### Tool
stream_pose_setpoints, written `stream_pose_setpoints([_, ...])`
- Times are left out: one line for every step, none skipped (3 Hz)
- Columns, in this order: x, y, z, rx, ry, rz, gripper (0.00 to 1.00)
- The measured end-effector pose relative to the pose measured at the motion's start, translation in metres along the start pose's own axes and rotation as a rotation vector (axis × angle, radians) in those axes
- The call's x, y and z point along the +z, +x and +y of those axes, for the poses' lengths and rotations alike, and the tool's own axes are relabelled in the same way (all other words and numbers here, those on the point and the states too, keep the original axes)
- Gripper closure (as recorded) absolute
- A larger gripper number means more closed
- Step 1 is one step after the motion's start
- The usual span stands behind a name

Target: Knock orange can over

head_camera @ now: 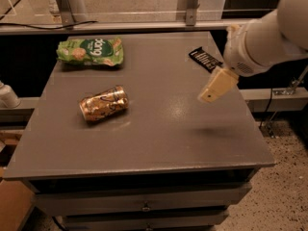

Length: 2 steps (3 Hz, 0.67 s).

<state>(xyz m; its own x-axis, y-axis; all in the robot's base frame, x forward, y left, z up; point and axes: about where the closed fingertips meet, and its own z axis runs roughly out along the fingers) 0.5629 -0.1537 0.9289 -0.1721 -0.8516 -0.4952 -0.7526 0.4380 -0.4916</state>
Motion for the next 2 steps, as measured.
stream_pose_setpoints([-0.0292, 0.0346, -0.0282, 0.075, 0.078, -0.01, 0.0])
stream_pose_setpoints([-0.0292, 0.0345, -0.0282, 0.075, 0.078, -0.01, 0.0])
